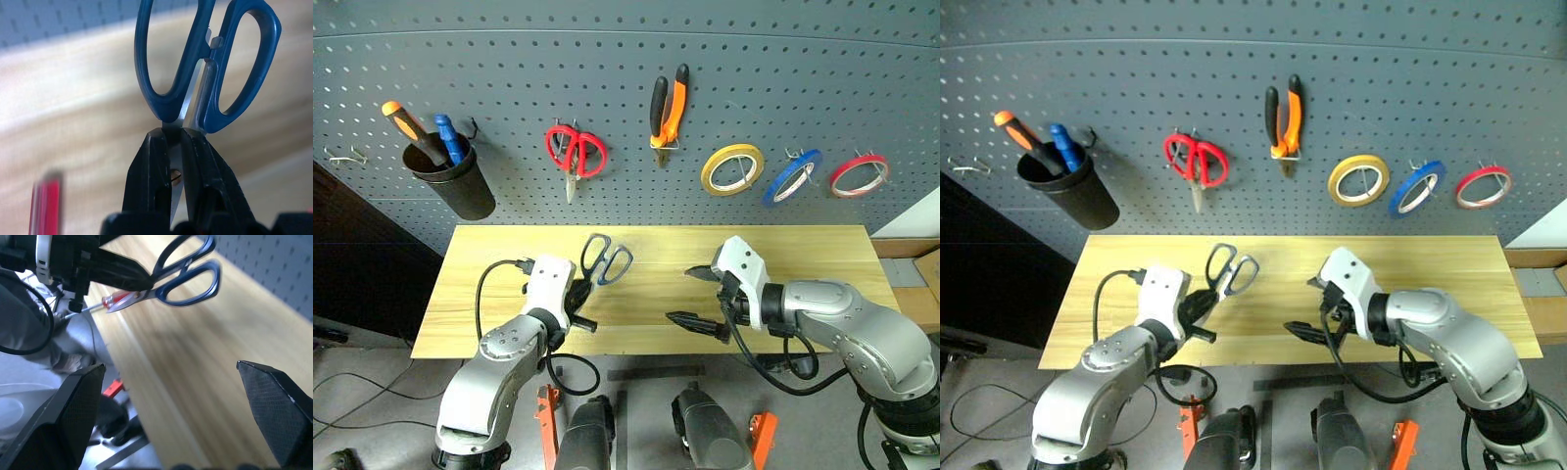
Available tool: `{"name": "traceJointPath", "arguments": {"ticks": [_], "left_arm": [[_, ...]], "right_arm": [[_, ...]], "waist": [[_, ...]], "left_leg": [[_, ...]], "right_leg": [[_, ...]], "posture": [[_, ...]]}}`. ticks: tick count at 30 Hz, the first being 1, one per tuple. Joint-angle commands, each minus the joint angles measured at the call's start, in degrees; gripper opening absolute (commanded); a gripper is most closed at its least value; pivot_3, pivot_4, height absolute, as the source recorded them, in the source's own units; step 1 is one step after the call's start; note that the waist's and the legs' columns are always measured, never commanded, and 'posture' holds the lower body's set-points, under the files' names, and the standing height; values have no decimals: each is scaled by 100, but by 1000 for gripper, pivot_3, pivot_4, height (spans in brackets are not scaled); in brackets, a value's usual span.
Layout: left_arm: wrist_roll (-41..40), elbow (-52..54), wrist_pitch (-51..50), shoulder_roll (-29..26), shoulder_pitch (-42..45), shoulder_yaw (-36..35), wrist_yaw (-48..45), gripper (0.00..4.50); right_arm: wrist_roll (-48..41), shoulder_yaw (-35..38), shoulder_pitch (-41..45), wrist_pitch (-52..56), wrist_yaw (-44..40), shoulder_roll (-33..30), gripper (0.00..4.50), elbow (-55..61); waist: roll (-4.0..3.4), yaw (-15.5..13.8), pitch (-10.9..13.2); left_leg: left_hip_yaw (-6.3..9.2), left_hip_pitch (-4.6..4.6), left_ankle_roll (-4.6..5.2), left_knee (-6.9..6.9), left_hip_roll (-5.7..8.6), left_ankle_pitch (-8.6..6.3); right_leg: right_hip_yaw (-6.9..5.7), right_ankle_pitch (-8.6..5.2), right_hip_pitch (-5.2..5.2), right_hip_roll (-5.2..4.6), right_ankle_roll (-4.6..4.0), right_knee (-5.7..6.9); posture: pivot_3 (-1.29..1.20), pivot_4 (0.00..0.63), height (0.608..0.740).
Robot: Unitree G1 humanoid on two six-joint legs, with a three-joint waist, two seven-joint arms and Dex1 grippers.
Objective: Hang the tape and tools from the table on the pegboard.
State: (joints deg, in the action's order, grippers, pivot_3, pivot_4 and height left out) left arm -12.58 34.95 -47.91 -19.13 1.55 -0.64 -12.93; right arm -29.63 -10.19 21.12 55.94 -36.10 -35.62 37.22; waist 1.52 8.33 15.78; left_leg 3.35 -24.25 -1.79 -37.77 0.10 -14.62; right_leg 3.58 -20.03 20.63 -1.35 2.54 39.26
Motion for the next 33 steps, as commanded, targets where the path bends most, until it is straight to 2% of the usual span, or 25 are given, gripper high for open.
{"name": "traceJointPath", "arguments": {"ticks": [1, 4, 8, 12, 18, 26, 31, 33], "left_arm": [[318, 379, 1429, -144, -250, -142, -128, 80], [691, 453, 2317, -300, -332, -96, -115, 80], [933, 384, 2805, -290, -149, -90, -40, 79], [944, -10, 2815, -183, 431, -301, 124, 79], [760, -367, 2492, 126, 1030, -492, 339, 79], [651, -482, 2094, 385, 1203, -592, 506, 79], [578, -723, 1844, 556, 1430, -546, 551, 79], [502, -823, 1691, 592, 1467, -638, 559, 799]], "right_arm": [[262, 80, -73, -902, -40, 62, 4500, 310], [437, 19, -191, -1478, -133, 93, 4500, 299], [497, 16, -223, -1941, -289, 130, 4500, 170], [254, 281, 110, -1932, -226, 398, 4500, -110], [364, 347, 291, -2015, -197, 485, 4500, -340], [415, 377, 301, -2030, -152, 439, 4500, -371], [409, 359, 332, -2022, -99, 461, 4500, -375], [396, 361, 326, -2005, -98, 453, 4500, -365]], "waist": [[-1, -2, 0], [-1, -8, 0], [-1, -24, 0], [-1, -22, 0], [0, -11, 0], [0, 38, 0], [0, 53, 0], [0, 82, 0]], "left_leg": [[-1, -1, 0, 1, -1, 0], [1, -5, -1, 2, -1, -1], [1, -11, 0, -2, 2, -1], [4, -11, 1, -8, 2, -1], [2, -11, 2, -9, 3, -2], [-12, -50, 3, -22, 3, -2], [-13, -49, 4, -35, 4, 0], [-15, -49, 4, -38, 4, 0]], "right_leg": [[0, 0, 0, 0, 0, -3], [-2, 0, 0, 0, 0, -12], [-3, 0, 0, -3, 0, -15], [-7, 0, 0, 0, 0, -6], [-9, 1, 1, 0, 0, -3], [0, 1, 67, 0, 0, 45], [0, 1, 71, 0, 0, 67], [-1, 1, 71, 1, 0, 71]], "posture": [[-270, 269, 740], [-268, 267, 740], [-256, 260, 740], [-249, 257, 740], [-255, 253, 740], [-262, 255, 740], [-267, 253, 740], [-271, 253, 740]]}}
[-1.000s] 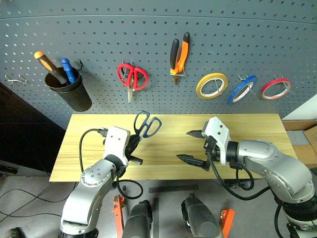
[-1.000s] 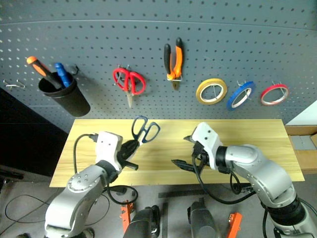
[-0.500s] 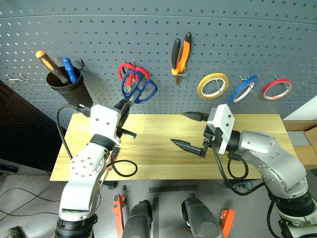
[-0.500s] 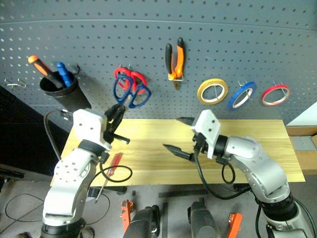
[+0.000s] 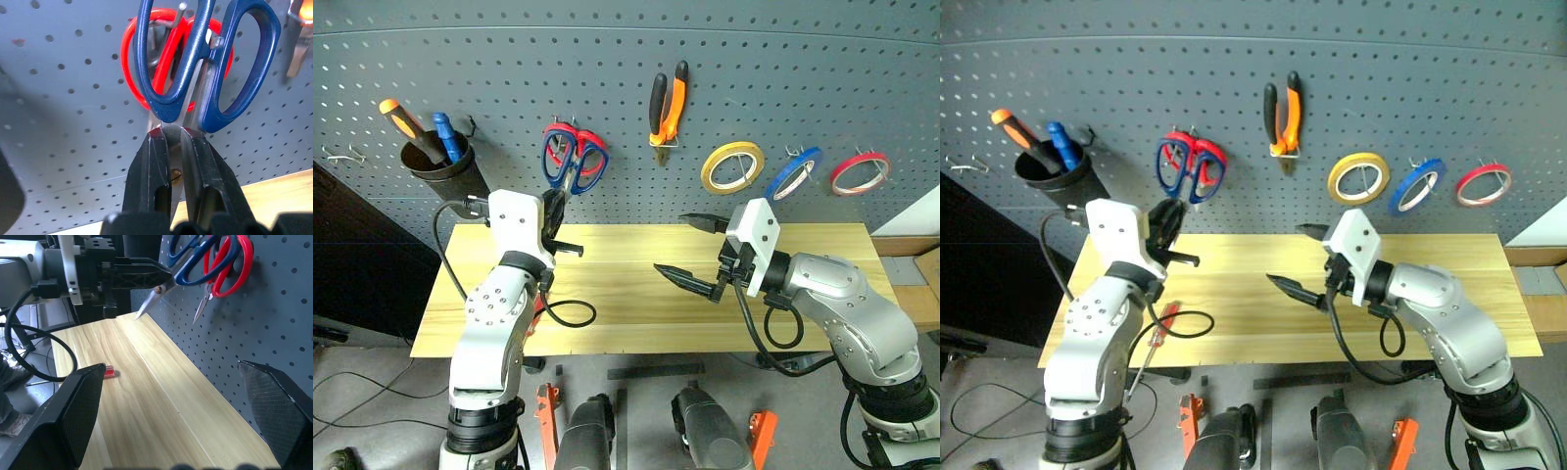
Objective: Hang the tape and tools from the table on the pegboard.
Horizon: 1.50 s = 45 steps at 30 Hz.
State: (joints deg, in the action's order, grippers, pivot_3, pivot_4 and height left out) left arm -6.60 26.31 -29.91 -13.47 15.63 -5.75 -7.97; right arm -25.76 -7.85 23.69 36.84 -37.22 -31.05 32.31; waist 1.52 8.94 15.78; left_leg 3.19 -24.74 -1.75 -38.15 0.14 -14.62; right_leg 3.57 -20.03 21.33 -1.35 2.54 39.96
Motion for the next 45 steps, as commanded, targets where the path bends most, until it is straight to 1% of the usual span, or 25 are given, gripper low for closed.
{"name": "traceJointPath", "arguments": {"ticks": [1, 7, 9, 11, 14, 15, 16, 19, 22, 24, 30, 33, 38, 45], "left_arm": [[-127, 5, -175, 29, 65, -163, 57, 1020], [-193, 20, -344, 39, -5, -198, 36, 3075], [-224, 37, -398, 11, -146, -214, -14, 3745], [-295, -99, -520, -161, -448, -261, -243, 4427], [-269, -509, -614, -739, -769, -416, -634, 4475], [-285, -631, -801, -983, -815, -462, -760, 4475], [-331, -719, -892, -1203, -857, -580, -883, 4475], [-514, -899, -1401, -1795, -999, -576, -1388, 4475], [-682, -1060, -1969, -2331, -1120, -379, -1897, 4475], [-797, -1092, -2283, -2526, -1148, -216, -2140, 4475], [-727, -1110, -2734, -2577, -1368, -51, -2033, 4475], [-615, -1178, -2665, -2635, -1473, 30, -2008, 4475], [-646, -1716, -2612, -2475, -1386, -45, -1930, 4475], [-507, -2804, -2177, -2203, -841, 234, -1910, 4475]], "right_arm": [[3, 129, 59, -86, 16, -11, 4500, 134], [-52, 129, -64, -8, 23, -38, 4500, 225], [-86, 114, -116, 65, 21, -55, 4500, 268], [-194, 125, -188, 305, 95, -48, 4500, 350], [-359, 151, -281, 778, 310, -9, 4500, 538], [-414, 118, -291, 994, 389, -20, 4500, 623], [-493, 79, -280, 1311, 549, 23, 4500, 706], [-680, 28, -180, 2285, 977, 140, 4500, 845], [-942, 0, -18, 2756, 1111, 384, 4500, 840], [-981, -77, 73, 2924, 1170, 478, 4500, 830], [-1149, -238, 259, 3152, 1097, 529, 4500, 794], [-1264, -262, 316, 3208, 1001, 492, 4500, 827], [-1272, -395, 428, 3137, 889, 399, 4500, 834], [-1064, -595, 523, 2920, 847, 247, 4500, 755]], "waist": [[0, 42, 0], [0, 78, 0], [0, 79, -1], [0, 86, -1], [-1, 129, -1], [0, 136, -1], [0, 137, -1], [0, 126, -1], [0, 115, -1], [0, 92, -1], [1, 59, -2], [0, 59, -1], [0, 59, -2], [3, 50, -3]], "left_leg": [[0, 0, 0, 0, 0, 0], [0, 0, 0, 1, -1, 0], [-1, 0, 0, 0, -1, 0], [-2, 0, 0, 0, -1, 0], [-1, 3, 0, 6, -5, 0], [1, 3, 0, 6, -8, 0], [2, 3, -1, 5, -9, 1], [8, 3, -6, 2, -9, 5], [7, 7, -7, 1, -5, 6], [6, 9, -7, 2, -4, 6], [9, 9, -7, 4, -5, 6], [8, 9, -6, 4, -5, 6], [8, 9, -6, 4, -5, 6], [8, 9, -6, 3, -4, 6]], "right_leg": [[0, 0, 0, 0, 0, 0], [1, 0, 2, 0, 0, 2], [1, 0, 2, 0, 0, 3], [2, 0, 2, 0, 0, 3], [7, 0, 4, 2, 0, 8], [8, 0, 6, 5, 0, 9], [8, 0, 9, 6, 0, 15], [6, 0, 9, 6, 0, 24], [10, 0, 8, 3, 0, 27], [11, 0, 10, 3, 0, 32], [9, 0, 13, 1, 0, 31], [10, 0, 13, 0, 0, 32], [9, 0, 13, 0, 0, 32], [7, 0, 16, -2, 0, 36]], "posture": [[-271, 253, 740], [-272, 253, 740], [-272, 252, 740], [-269, 253, 740], [-258, 259, 740], [-252, 260, 740], [-252, 260, 740], [-237, 264, 740], [-223, 263, 740], [-221, 263, 740], [-227, 267, 740], [-227, 267, 740], [-231, 265, 740], [-234, 265, 740]]}}
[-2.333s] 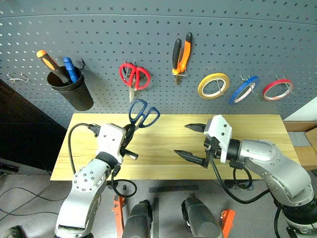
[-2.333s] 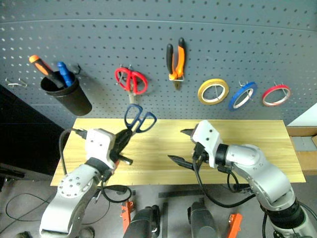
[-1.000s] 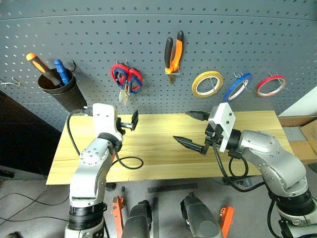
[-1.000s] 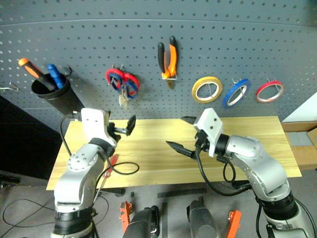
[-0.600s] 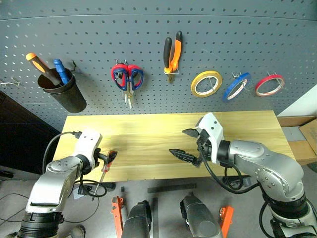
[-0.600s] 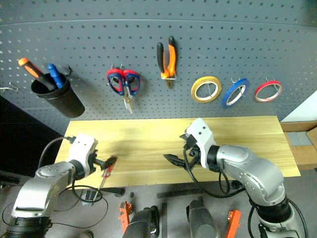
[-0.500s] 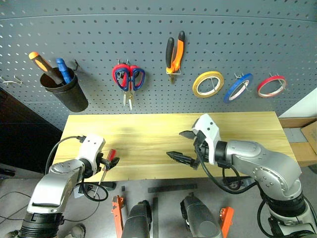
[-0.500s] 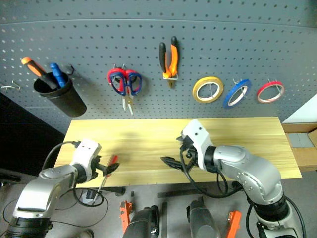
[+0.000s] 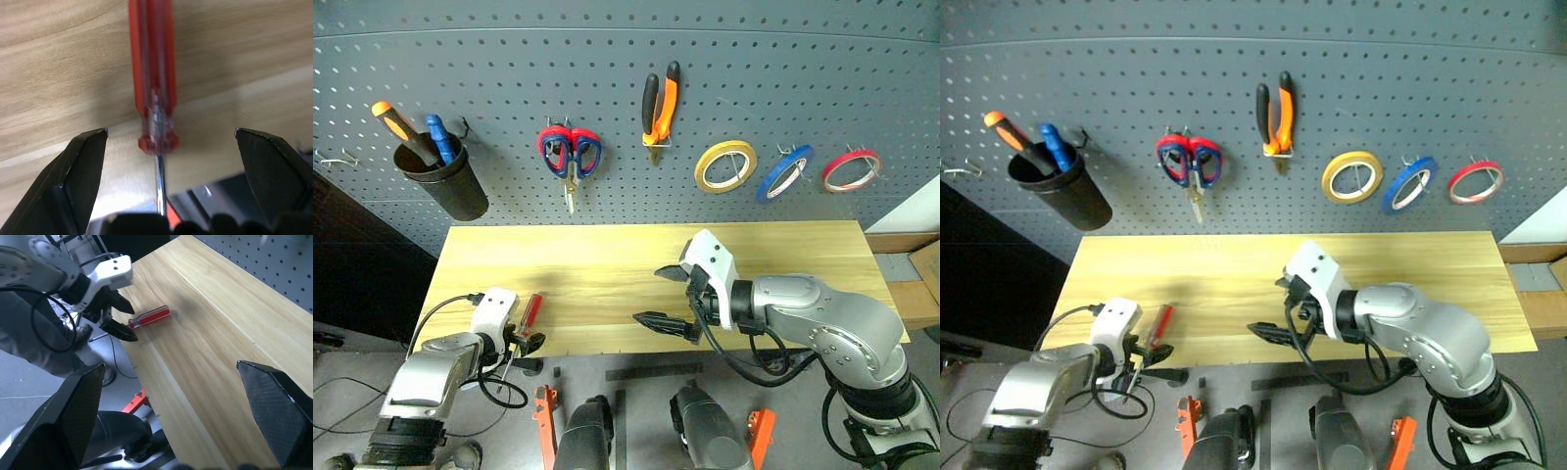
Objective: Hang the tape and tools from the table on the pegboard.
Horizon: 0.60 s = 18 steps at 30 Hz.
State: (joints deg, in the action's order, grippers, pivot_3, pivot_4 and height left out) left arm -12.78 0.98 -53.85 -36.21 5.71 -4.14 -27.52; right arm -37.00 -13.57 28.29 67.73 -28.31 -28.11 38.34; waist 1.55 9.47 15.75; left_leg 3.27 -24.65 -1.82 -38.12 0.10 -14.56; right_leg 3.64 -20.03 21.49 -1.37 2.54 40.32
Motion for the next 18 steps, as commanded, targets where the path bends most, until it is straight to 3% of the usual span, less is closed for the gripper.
{"name": "traceJointPath", "arguments": {"ticks": [1, 3, 10, 12, 18], "left_arm": [[152, -395, 293, 92, 219, 114, 53, 4315], [189, -566, 396, 102, 291, 132, 46, 3865], [232, -877, 596, 97, 368, 39, 35, 1356], [248, -832, 683, 112, 309, -49, 108, 815], [294, -5, 1485, 444, 56, -564, 700, 817]], "right_arm": [[91, -30, 68, -204, -34, -71, 4500, 146], [122, -36, 74, -234, -23, -99, 4500, 138], [175, 1, 71, -267, -90, -158, 4500, 112], [195, 47, 113, -291, -112, -162, 4500, 59], [394, 139, 184, -757, -195, -233, 4500, -113]], "waist": [[0, -6, 0], [0, 5, 0], [-1, 23, -2], [0, 25, -4], [3, 24, -7]], "left_leg": [[0, 0, 0, 0, 2, 0], [0, 0, 0, -1, 2, 0], [-1, 4, 0, -2, 2, 0], [-1, 5, 0, -3, 2, 0], [-2, 4, -1, -6, 0, 1]], "right_leg": [[-1, 0, 0, -2, 0, 2], [-1, 0, 0, -2, 0, 3], [1, 0, 1, -2, 0, 12], [1, 0, 0, -2, 0, 12], [0, 0, 3, -2, 0, 16]], "posture": [[-234, 265, 740], [-254, 265, 740], [-258, 258, 740], [-258, 252, 740], [-244, 242, 740]]}}
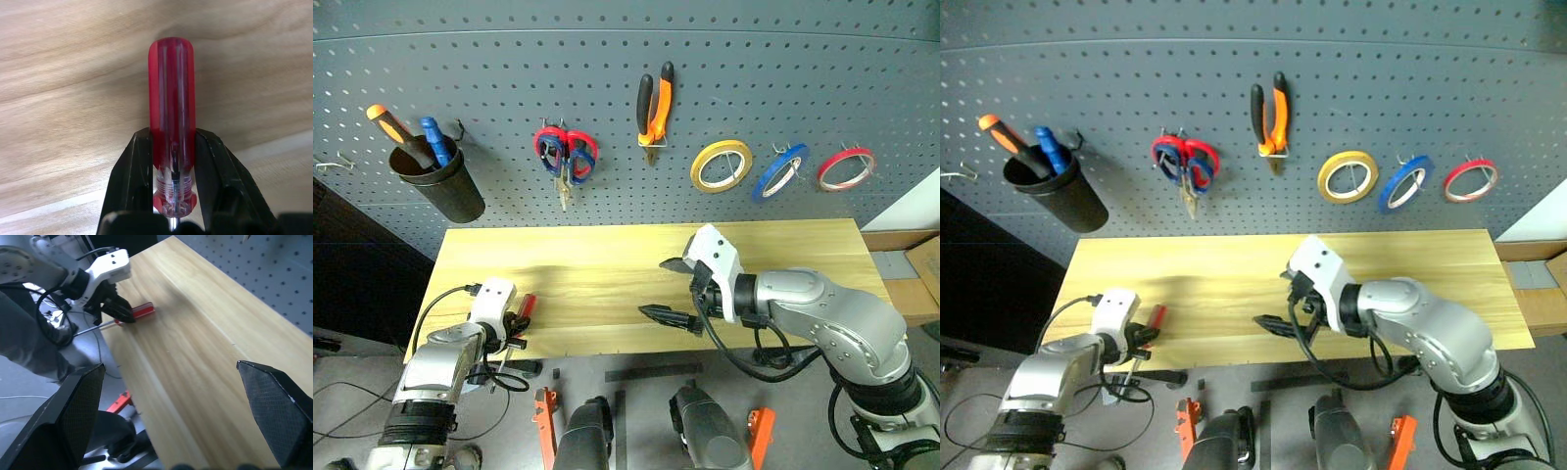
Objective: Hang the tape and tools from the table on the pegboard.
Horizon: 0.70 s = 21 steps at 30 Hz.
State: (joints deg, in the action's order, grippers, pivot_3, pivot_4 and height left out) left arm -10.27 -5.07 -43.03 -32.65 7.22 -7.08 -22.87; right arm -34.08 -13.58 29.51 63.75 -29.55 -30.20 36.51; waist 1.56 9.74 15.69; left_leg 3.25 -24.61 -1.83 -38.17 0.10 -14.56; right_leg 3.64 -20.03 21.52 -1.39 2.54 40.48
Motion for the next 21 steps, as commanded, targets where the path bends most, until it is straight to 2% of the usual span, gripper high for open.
{"name": "traceJointPath", "arguments": {"ticks": [1, 3, 7, 13, 15, 21], "left_arm": [[27, 797, 515, 170, -136, -356, 334, 817], [113, 1146, 785, 284, -218, -486, 581, 817], [637, 1813, 2253, 228, -316, -480, 883, 817], [984, 2588, 3396, 326, -14, -534, 1151, 817], [1030, 2791, 3498, 349, 273, -577, 1258, 817], [866, 2354, 3041, 160, 2255, -1121, 1708, 817]], "right_arm": [[160, 144, 65, -519, -112, -37, 4500, 49], [242, 192, 23, -1054, -319, 9, 4500, 2], [451, 253, -42, -2279, -871, 19, 4500, -75], [-11, 739, 329, -2556, -1211, 190, 4500, -349], [7, 808, 409, -2644, -1305, 146, 4500, -488], [241, 835, 434, -2893, -1556, -75, 4500, -892]], "waist": [[1, -4, -1], [5, -15, -3], [7, -21, -4], [8, -29, -5], [10, -31, -6], [20, -77, -16]], "left_leg": [[0, 0, 0, 0, 0, 0], [0, -2, 0, 0, 0, 0], [-2, -2, -1, 0, 0, 0], [-7, -2, -1, -2, 1, 0], [-7, -2, -1, -4, 1, 1], [-6, -21, -4, -35, 3, 3]], "right_leg": [[0, 0, 0, 0, 0, 0], [-1, 0, 1, 0, 0, 0], [0, 0, 0, 0, 0, -1], [0, 1, -1, 0, -1, 1], [-1, 1, 0, 0, -1, 5], [-24, 0, 21, 5, -1, 38]], "posture": [[-244, 242, 740], [-238, 239, 740], [-219, 231, 740], [-200, 218, 740], [-196, 214, 740], [-185, 200, 740]]}}
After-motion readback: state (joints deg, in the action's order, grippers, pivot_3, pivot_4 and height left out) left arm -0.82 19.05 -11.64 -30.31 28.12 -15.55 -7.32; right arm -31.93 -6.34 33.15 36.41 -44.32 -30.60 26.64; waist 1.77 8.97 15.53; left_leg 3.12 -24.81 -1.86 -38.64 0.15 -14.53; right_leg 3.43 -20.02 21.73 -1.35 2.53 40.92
